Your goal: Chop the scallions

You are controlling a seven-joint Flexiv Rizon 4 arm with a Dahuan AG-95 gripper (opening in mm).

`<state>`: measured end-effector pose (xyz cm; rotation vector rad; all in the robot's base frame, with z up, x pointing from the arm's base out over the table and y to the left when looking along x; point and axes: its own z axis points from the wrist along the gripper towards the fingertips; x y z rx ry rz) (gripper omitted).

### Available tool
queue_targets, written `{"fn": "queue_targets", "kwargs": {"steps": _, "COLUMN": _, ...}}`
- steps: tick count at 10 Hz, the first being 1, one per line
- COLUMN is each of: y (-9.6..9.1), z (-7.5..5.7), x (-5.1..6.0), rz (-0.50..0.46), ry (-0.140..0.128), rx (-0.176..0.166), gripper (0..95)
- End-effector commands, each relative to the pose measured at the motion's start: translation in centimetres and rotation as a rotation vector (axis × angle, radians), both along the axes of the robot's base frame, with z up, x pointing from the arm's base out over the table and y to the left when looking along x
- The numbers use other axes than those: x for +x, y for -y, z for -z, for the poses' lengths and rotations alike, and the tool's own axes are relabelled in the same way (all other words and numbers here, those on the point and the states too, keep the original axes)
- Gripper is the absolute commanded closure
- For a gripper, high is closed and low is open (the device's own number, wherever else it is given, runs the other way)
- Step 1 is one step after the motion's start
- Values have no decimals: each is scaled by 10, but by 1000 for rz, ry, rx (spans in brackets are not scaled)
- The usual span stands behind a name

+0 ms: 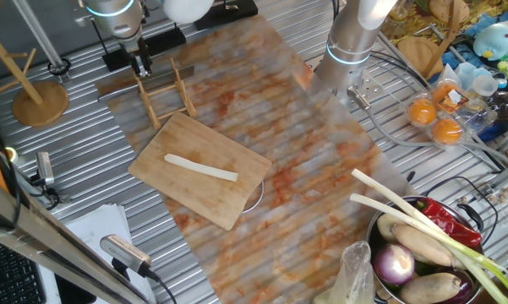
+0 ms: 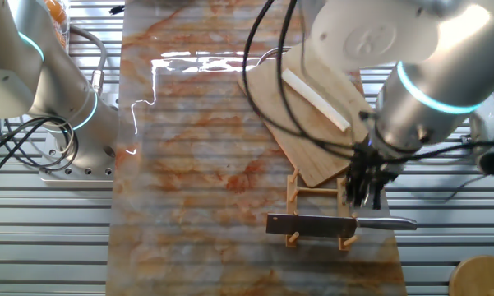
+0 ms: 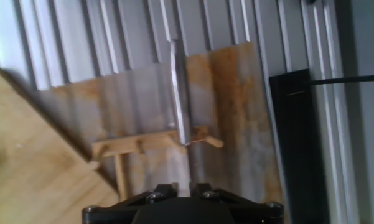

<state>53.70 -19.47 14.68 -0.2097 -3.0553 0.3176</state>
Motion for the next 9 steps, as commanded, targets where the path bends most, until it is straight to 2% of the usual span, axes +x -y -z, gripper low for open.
{"fn": "queue_targets", "kwargs": {"steps": 1, "y": 2, "z": 5, "x": 2, "rz": -34, "ry": -7, "rx": 53, "gripper": 760}}
{"fn": "queue_targets", "kwargs": {"steps": 2, "y": 1, "z": 8, "x": 3, "rz": -37, "ry": -7, "rx": 52, "gripper": 760}}
{"fn": "queue_targets", "kwargs": {"steps": 5, "y": -5, "z": 26, "x": 11, "rz": -41, "ry": -17, "rx": 42, "gripper": 760}}
{"fn": "queue_targets", "kwargs": {"steps": 6, "y": -4, "z": 30, "x": 11, "rz": -47, "ry": -47, "rx": 37, "gripper": 760}}
{"fn": "queue_targets", "kwargs": {"steps": 9, "y": -3, "z": 30, "x": 9, "rz": -63, "ry": -54, "rx": 23, "gripper": 760}}
